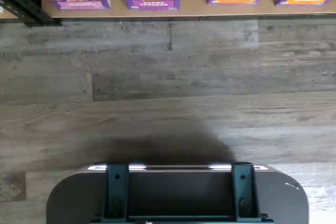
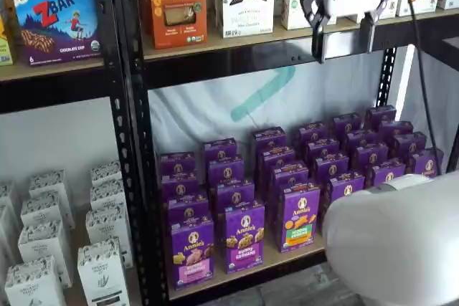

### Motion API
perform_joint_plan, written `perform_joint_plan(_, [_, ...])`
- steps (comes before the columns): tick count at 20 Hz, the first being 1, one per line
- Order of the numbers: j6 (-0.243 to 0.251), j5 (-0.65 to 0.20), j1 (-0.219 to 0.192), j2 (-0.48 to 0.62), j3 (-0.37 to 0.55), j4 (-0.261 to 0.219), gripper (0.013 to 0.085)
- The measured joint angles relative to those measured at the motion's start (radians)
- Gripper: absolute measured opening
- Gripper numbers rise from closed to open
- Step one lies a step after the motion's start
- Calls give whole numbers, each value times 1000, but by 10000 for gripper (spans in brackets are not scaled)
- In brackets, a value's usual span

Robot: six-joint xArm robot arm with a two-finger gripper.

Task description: Pick up the purple box with a pink patch in the middle, on the bottom shelf, the first box from the left

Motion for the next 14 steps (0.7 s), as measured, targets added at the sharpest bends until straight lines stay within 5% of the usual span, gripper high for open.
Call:
perform_joint_plan(5, [8, -87, 1, -27, 115, 20, 850])
perform_joint_plan(14, [73, -246, 65, -50, 327, 20, 850])
